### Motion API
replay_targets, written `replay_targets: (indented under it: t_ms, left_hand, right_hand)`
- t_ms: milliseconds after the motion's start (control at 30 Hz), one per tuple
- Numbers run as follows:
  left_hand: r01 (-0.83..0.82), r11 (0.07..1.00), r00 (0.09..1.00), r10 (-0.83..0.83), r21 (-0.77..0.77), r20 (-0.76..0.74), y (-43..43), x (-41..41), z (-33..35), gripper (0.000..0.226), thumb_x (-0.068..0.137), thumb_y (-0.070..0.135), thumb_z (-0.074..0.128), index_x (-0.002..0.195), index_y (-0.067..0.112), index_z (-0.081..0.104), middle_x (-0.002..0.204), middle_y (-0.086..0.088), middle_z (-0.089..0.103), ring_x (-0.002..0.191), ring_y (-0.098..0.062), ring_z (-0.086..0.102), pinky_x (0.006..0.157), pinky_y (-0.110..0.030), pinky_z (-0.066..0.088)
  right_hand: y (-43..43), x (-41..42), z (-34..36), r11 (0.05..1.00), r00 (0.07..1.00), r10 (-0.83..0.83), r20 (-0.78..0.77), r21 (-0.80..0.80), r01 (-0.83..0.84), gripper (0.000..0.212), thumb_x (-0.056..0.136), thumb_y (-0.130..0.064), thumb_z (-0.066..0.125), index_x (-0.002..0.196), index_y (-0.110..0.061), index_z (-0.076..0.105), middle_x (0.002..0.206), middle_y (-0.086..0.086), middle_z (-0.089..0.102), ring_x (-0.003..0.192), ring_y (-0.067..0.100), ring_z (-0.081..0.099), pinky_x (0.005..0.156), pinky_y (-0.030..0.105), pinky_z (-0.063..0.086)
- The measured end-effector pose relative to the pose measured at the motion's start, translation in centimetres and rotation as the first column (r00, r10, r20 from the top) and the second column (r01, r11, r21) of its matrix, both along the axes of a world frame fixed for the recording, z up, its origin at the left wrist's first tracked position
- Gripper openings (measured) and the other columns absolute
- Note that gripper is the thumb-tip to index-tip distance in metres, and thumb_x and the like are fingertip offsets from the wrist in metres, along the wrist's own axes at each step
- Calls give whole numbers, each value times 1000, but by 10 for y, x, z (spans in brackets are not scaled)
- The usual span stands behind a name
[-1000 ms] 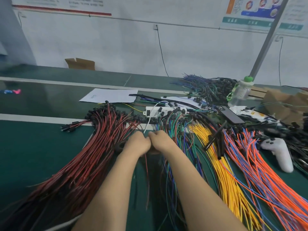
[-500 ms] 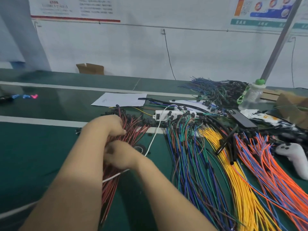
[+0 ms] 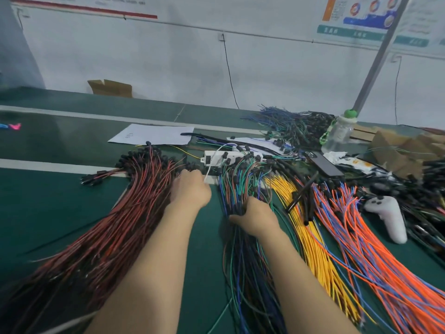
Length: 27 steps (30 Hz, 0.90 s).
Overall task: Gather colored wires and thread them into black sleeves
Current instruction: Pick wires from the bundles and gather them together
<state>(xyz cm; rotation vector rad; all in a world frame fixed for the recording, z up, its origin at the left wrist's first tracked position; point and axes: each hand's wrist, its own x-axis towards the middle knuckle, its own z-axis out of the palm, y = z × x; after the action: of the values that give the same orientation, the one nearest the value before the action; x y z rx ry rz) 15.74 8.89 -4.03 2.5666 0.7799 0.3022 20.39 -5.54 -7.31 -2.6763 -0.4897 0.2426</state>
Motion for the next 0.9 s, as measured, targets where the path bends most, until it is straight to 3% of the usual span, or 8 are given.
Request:
replay_targets:
  t_ms: [133, 267, 367, 500, 633, 767, 833, 900]
  left_hand:
    - [57, 947, 989, -9, -318, 149, -6, 1, -12, 23, 93, 18, 48, 74, 14, 60, 81, -14, 60, 74, -31, 57, 77, -38, 52]
    - [139, 738, 980, -7, -661, 199, -32, 11, -17, 31, 99, 27, 43, 74, 12, 53, 80, -10, 66, 63, -17, 63, 59, -25, 52]
    - [177, 666, 973, -9, -725, 229, -44, 20, -21, 31, 99, 30, 45, 80, 9, 58, 86, -15, 65, 75, -25, 64, 75, -34, 53]
    - [196, 636, 960, 32, -746, 279, -54, 27, -23, 29, 96, 27, 52, 71, 13, 59, 69, -8, 55, 67, -20, 50, 72, -31, 46]
    - [123, 741, 977, 28, -660, 214, -54, 30, -27, 22, 93, 20, 55, 73, 14, 59, 75, -10, 55, 70, -22, 46, 69, -28, 39]
    - [287, 723, 947, -115, -628, 300, -48, 18, -18, 15, 95, 19, 52, 82, 17, 59, 73, 5, 62, 69, -8, 53, 66, -23, 42]
    - [415, 697, 908, -276, -585, 314, -47, 9, -11, 14, 94, 19, 55, 81, 19, 58, 72, 6, 63, 64, -1, 53, 61, -16, 40]
    - [482, 699, 876, -367, -529, 313, -44, 3, -5, 15, 91, 21, 60, 76, 20, 60, 70, 4, 60, 63, -4, 52, 60, -15, 39]
  right_hand:
    - [5, 8, 4, 995, 998, -54, -12, 86, 55, 17, 87, -23, 60, 83, -8, 53, 81, 10, 55, 84, 29, 58, 66, 26, 38]
    - [0, 13, 13, 869, 986, -116, -121, 468, 160, 12, 88, -17, 60, 80, -8, 65, 72, 7, 58, 68, 21, 52, 64, 25, 37]
    - [-4, 11, 18, 800, 990, -14, -142, 593, 97, 12, 90, -16, 60, 82, -8, 62, 65, 2, 54, 56, 15, 46, 56, 24, 36]
    - [-8, 11, 19, 892, 993, 80, -88, 450, -32, 8, 89, -14, 58, 90, -7, 61, 80, 7, 62, 70, 20, 55, 64, 29, 43]
    - [-19, 17, 18, 925, 982, 80, -173, 380, -9, 17, 88, -24, 64, 77, -12, 59, 68, 4, 57, 61, 18, 51, 60, 31, 46]
    - [-19, 27, 20, 675, 930, -72, -360, 669, 311, 31, 98, -32, 51, 77, -9, 57, 70, 5, 58, 60, 19, 54, 61, 36, 52]
    - [-11, 29, 27, 487, 868, 48, -495, 770, 412, 28, 100, -28, 49, 83, -7, 58, 67, 2, 62, 52, 14, 58, 49, 26, 48]
    - [-5, 33, 37, 440, 864, 144, -483, 813, 381, 23, 99, -19, 50, 94, 0, 62, 62, -1, 64, 48, 12, 55, 47, 23, 45]
